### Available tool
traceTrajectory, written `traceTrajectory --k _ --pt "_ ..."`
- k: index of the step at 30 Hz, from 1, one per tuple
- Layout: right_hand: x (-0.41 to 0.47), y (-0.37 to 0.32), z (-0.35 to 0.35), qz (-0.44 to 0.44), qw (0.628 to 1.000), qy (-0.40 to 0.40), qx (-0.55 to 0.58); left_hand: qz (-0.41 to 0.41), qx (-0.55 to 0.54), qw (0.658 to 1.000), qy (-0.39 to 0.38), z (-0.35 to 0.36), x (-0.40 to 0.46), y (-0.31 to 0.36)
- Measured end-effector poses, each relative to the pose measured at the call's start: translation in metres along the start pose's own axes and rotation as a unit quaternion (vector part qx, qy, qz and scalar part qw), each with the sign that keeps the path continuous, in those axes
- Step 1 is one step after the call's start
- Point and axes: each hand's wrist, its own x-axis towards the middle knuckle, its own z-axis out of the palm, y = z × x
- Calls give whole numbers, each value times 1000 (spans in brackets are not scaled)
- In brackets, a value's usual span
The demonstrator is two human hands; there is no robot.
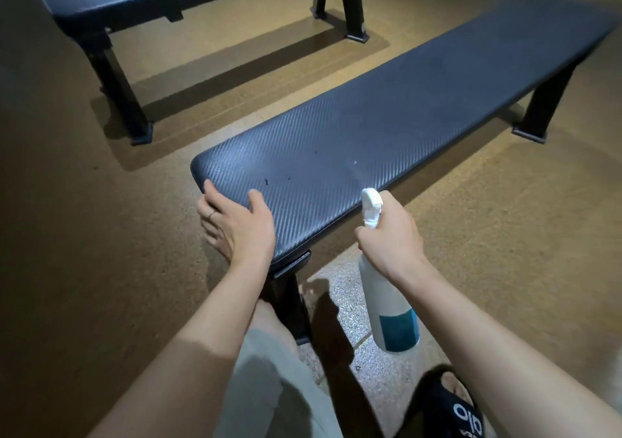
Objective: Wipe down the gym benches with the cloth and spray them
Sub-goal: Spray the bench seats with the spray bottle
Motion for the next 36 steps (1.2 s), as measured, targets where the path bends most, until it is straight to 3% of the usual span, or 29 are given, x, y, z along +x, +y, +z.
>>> traceTrajectory --k 2,5,9,12,16,19,25,36 --pt "2 5 -7 22 1000 8 2 48 48 998 -8 -5 -5 5" --pt "6 15 -19 17 999 13 33 218 116 969 -3 -6 -22 28" --pt "20 31 -39 23 998 24 50 442 246 858 -91 20 -45 73" --pt "31 41 -54 23 999 20 32 507 346 783 -98 43 -50 93" --pt "46 60 -75 18 1000 -7 11 545 405 730 -82 61 -53 114" --pt "64 76 -85 10 999 -18 24 529 434 723 -100 65 -57 119" --pt "110 103 -102 -69 996 -31 44 453 476 742 -134 77 -69 136" --pt "170 140 -145 -86 990 -101 39 366 524 757 -133 84 -81 140"
